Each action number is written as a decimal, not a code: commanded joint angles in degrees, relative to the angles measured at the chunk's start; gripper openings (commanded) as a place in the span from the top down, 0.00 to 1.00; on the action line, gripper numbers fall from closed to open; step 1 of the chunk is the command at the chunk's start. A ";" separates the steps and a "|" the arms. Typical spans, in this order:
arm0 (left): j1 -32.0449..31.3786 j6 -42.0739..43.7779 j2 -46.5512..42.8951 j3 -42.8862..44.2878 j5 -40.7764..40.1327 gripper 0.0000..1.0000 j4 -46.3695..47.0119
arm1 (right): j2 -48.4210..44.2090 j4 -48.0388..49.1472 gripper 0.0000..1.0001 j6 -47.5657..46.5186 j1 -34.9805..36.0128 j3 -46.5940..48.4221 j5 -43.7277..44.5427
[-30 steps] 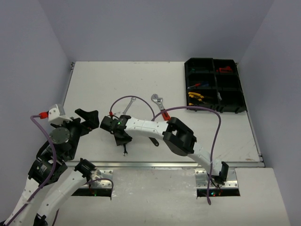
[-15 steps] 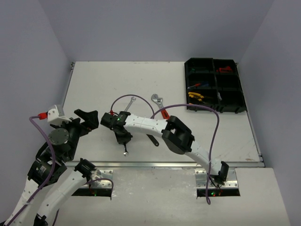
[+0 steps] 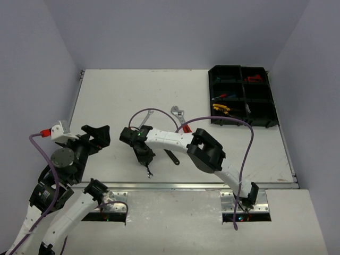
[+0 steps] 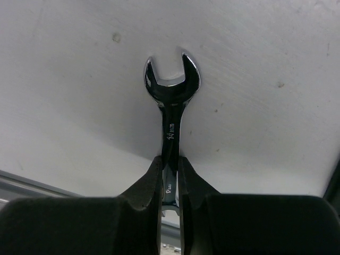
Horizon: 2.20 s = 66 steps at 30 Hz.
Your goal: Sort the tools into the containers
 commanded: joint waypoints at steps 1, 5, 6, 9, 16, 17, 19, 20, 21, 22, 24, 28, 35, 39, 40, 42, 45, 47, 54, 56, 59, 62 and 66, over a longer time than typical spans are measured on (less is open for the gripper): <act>0.13 0.94 -0.16 0.15 0.55 0.00 2.45 | 3.66 -2.49 1.00 -4.01 -0.14 -5.11 1.03; 0.13 1.08 0.16 0.15 0.70 0.00 2.54 | 1.32 -1.52 1.00 -6.00 -0.55 -5.02 0.93; 0.13 1.11 0.26 0.15 0.73 0.00 2.54 | 0.78 -1.32 1.00 -6.31 -0.58 -4.98 1.07; 0.13 1.11 0.45 0.15 0.73 0.00 2.54 | -1.14 -0.74 1.00 -7.34 -0.67 -5.28 1.39; 0.13 1.02 0.62 0.06 0.64 0.00 2.46 | -4.12 0.37 1.00 -7.88 -1.10 -7.79 2.70; 0.13 1.02 0.64 0.06 0.63 0.00 2.54 | -4.58 0.76 1.00 -7.97 -1.11 -8.17 2.62; 0.13 1.02 0.80 0.06 0.63 0.00 2.54 | -5.61 1.64 1.00 -8.05 -1.11 -9.20 2.70; 0.20 1.02 0.88 0.06 0.64 0.00 2.54 | -6.12 1.64 1.00 -8.21 -1.11 -9.31 2.87; 0.15 1.02 0.89 0.06 0.64 0.00 2.54 | -6.75 1.70 1.00 -8.22 -1.11 -9.52 2.95; 0.13 1.02 0.89 0.10 0.64 0.00 2.54 | -7.34 1.76 1.00 -8.29 -1.14 -9.69 3.08; 0.13 1.02 0.93 0.11 0.60 0.00 2.54 | -8.50 2.08 1.00 -8.53 -1.19 -10.07 3.37; 0.13 1.02 0.98 0.06 0.63 0.00 2.54 | -11.48 2.60 1.00 -8.67 -1.74 -10.77 3.11; 0.13 1.02 1.15 0.06 0.73 0.00 2.54 | -18.39 3.58 1.00 -9.19 -3.83 -13.63 4.11; 0.13 1.08 1.06 0.06 0.64 0.00 2.54 | -21.35 4.21 1.00 -9.53 -5.97 -15.65 4.23; 0.13 1.11 1.04 0.09 0.67 0.00 2.54 | -22.21 4.27 1.00 -9.60 -6.83 -16.26 4.37; 0.13 1.11 0.96 0.13 0.73 0.00 2.54 | -24.42 4.30 1.00 -9.46 -8.15 -18.04 4.77; 0.13 1.20 0.89 0.00 0.79 0.00 2.63 | -32.01 4.49 1.00 -8.78 -14.41 -23.62 7.00; 0.13 1.28 0.98 -0.03 0.91 0.00 2.71 | -36.61 4.54 1.00 -8.66 -18.56 -26.65 8.17; 0.13 1.46 0.84 0.01 1.22 0.00 2.85 | -46.54 5.38 1.00 -9.64 -42.18 -33.38 8.31; 0.18 1.61 0.80 -0.12 1.40 0.00 3.04 | -47.83 5.42 1.00 -10.38 -47.28 -33.25 8.04; 0.13 1.94 1.17 -0.16 1.91 0.00 3.28 | -48.46 5.33 1.00 -11.15 -54.95 -31.88 7.22; 0.13 1.99 1.57 -0.04 2.04 0.00 3.18 | -47.36 5.33 1.00 -11.84 -63.41 -30.23 6.70; 0.13 2.08 0.97 -0.20 2.22 0.00 3.33 | -45.09 5.42 1.00 -12.68 -70.18 -28.51 6.14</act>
